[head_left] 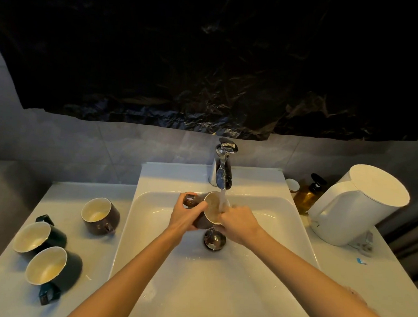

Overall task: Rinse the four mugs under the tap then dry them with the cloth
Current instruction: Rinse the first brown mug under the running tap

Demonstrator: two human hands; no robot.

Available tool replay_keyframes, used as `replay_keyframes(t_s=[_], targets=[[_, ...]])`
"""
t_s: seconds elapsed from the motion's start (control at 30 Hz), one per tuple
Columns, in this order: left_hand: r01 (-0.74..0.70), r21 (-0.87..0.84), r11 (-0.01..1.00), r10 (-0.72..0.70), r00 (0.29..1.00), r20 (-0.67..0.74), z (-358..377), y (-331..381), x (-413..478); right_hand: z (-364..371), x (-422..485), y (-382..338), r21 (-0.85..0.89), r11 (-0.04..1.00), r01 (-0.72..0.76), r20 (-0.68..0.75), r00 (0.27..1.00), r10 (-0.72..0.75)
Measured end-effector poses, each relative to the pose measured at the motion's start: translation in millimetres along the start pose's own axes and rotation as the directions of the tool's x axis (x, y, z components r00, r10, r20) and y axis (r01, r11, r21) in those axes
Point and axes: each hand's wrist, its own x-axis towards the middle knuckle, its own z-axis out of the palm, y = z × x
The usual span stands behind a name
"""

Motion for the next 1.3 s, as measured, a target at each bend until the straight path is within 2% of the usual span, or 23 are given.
replay_keyframes(t_s=[0.07, 0.13, 0.2, 0.23, 0.33, 0.4, 0.47, 0.57, 0.6, 0.67, 0.73, 0.8, 0.9, 0.97, 1.03, 1.1, 1.17, 1.23, 1.3], targets=[[0.027, -0.063, 0.998, -0.028, 1.0, -0.013, 3, -2, -2, 0, 4, -9, 0.057, 0.998, 0.034, 0.008, 0.999, -0.035], [0.049, -0.128, 0.991, -0.053, 0.998, -0.026, 5, -4, -4, 2, 4, -22, 0.22, 0.974, 0.052, -0.011, 0.999, -0.051], [0.048, -0.11, 0.993, -0.054, 0.997, -0.046, 5, -6, -2, 4, -2, -27, 0.334, 0.941, 0.053, -0.041, 0.998, -0.042], [0.041, -0.071, 0.997, -0.045, 0.997, -0.054, 4, -6, -1, 4, -4, -25, 0.332, 0.941, 0.057, -0.037, 0.998, -0.047], [0.039, 0.019, 0.999, -0.038, 0.999, -0.034, 2, -1, 2, 4, -2, -9, 0.11, 0.992, 0.065, 0.012, 0.998, -0.067], [0.053, -0.02, 0.998, -0.054, 0.999, -0.005, 3, 2, 0, -4, 1, -2, -0.059, 0.995, 0.081, 0.063, 0.995, -0.077], [0.055, -0.091, 0.994, -0.053, 0.998, 0.024, 4, 2, -5, -13, 3, -9, -0.052, 0.992, 0.116, 0.066, 0.991, -0.113], [-0.01, -0.112, 0.994, 0.012, 1.0, 0.018, 5, -4, -9, -12, -4, -23, 0.242, 0.965, 0.105, -0.051, 0.994, -0.095], [-0.031, -0.092, 0.995, 0.031, 1.0, 0.003, 4, -4, -8, -8, -5, -22, 0.278, 0.954, 0.116, -0.052, 0.993, -0.105], [-0.042, -0.021, 0.999, 0.042, 0.999, 0.009, 0, -2, -4, 0, -4, -11, 0.187, 0.975, 0.121, -0.003, 0.993, -0.122], [-0.027, 0.025, 0.999, 0.026, 0.999, 0.044, -1, 0, -1, 2, 1, 1, 0.003, 0.993, 0.116, 0.038, 0.993, -0.116], [-0.012, -0.01, 1.0, 0.012, 0.999, 0.044, 2, 0, -4, -2, 4, -3, -0.031, 0.992, 0.125, 0.039, 0.992, -0.124], [-0.023, -0.122, 0.992, 0.022, 1.0, -0.008, 5, -3, -7, -2, 2, -24, 0.238, 0.964, 0.117, -0.079, 0.992, -0.101], [-0.038, -0.064, 0.997, 0.035, 0.999, -0.034, 2, -1, -4, 1, -3, -23, 0.388, 0.911, 0.139, -0.09, 0.99, -0.113], [-0.032, 0.025, 0.999, 0.032, 1.0, 0.0, -2, 4, 1, 0, -1, -8, 0.3, 0.943, 0.143, 0.004, 0.989, -0.151], [-0.001, 0.045, 0.999, -0.001, 0.999, 0.048, -3, 9, 1, -3, 3, 0, 0.177, 0.98, 0.094, 0.067, 0.992, -0.108], [0.016, 0.0, 1.0, -0.016, 0.997, 0.069, -4, 9, -1, -6, 7, -7, 0.174, 0.981, 0.087, 0.048, 0.994, -0.096], [0.025, -0.067, 0.997, -0.019, 0.995, 0.1, -4, 5, -3, -3, 6, -18, 0.307, 0.949, 0.074, -0.027, 0.997, -0.069], [0.038, -0.089, 0.995, -0.024, 0.989, 0.148, -6, 2, -6, 2, 4, -19, 0.543, 0.838, 0.048, -0.11, 0.994, 0.015]])
